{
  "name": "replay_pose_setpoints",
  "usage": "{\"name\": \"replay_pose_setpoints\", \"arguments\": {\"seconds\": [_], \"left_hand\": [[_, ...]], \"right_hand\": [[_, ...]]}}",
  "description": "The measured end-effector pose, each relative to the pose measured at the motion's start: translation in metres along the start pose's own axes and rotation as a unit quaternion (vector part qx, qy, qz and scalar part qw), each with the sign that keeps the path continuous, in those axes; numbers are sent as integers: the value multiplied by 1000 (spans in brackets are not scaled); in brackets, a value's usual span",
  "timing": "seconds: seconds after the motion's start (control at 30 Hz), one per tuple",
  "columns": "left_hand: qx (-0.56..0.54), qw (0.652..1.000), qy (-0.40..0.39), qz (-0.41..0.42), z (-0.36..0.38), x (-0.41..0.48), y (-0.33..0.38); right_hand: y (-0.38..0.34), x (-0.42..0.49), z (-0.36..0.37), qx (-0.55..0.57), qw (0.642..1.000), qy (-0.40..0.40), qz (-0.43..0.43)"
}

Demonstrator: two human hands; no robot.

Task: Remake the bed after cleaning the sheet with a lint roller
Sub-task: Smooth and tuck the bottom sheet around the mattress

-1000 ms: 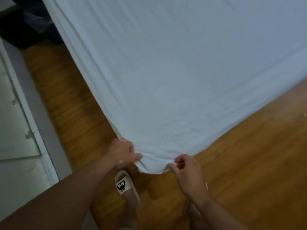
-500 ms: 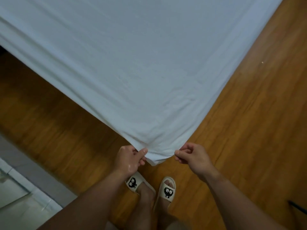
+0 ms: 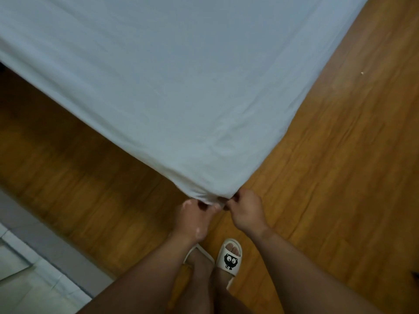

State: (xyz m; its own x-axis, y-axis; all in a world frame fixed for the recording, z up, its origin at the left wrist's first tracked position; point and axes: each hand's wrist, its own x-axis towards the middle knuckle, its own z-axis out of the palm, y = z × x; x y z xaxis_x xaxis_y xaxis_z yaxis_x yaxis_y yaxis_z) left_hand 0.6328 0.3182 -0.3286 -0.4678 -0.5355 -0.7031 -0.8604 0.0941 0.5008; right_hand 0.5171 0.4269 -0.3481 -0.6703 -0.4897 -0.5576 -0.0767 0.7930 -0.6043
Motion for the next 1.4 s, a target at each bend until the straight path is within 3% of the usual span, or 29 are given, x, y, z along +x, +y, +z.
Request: {"name": "replay_pose_setpoints", "arguments": {"seconds": [0.1, 0.23, 0.3, 0.47, 0.6, 0.67, 0.73, 0.77, 0.83, 0.9, 0.97, 1.03, 1.07, 1.13, 1.27, 1.33, 1.4], "left_hand": [[108, 991, 63, 56, 3, 13, 3], [291, 946, 32, 140, 16, 11, -28], [313, 940, 29, 134, 30, 19, -39], [255, 967, -8, 30, 18, 34, -24], [32, 994, -102, -30, -25, 18, -9], [6, 996, -67, -53, -67, 22, -15], [-79, 992, 21, -98, -118, 39, -21], [-179, 974, 71, -117, -146, 47, -21], [-376, 903, 156, -140, -204, 69, -20], [-476, 849, 186, -133, -262, 90, -15], [-513, 832, 172, -122, -314, 120, -18], [-483, 851, 162, -129, -357, 158, -27], [-432, 876, 172, -127, -374, 176, -34], [-327, 919, 203, -90, -399, 202, -55], [-205, 964, 169, -17, -413, 204, -92], [-157, 980, 125, -13, -420, 199, -99], [-168, 985, 28, -39, -434, 204, -103]], "right_hand": [[4, -2, -13, -151, 985, -17, -87], [19, -17, 0, -273, 948, -92, -133], [22, -15, 17, -296, 941, -113, -122], [4, 2, 19, -289, 946, -130, -75], [-35, -27, -1, -305, 938, -162, -31], [-73, -41, -7, -320, 932, -165, -44], [-123, -41, -7, -319, 932, -146, -91], [-150, -37, -1, -310, 933, -129, -131], [-203, -19, 18, -277, 931, -78, -223], [-251, 9, 46, -248, 917, -29, -313], [-295, 44, 78, -260, 891, 15, -372], [-339, 83, 108, -278, 874, 31, -398], [-361, 102, 121, -288, 874, 29, -391], [-401, 134, 144, -311, 885, 19, -347], [-440, 140, 188, -368, 894, 30, -254], [-452, 132, 197, -343, 906, 44, -245], [-474, 142, 199, -317, 909, 50, -266]]}}
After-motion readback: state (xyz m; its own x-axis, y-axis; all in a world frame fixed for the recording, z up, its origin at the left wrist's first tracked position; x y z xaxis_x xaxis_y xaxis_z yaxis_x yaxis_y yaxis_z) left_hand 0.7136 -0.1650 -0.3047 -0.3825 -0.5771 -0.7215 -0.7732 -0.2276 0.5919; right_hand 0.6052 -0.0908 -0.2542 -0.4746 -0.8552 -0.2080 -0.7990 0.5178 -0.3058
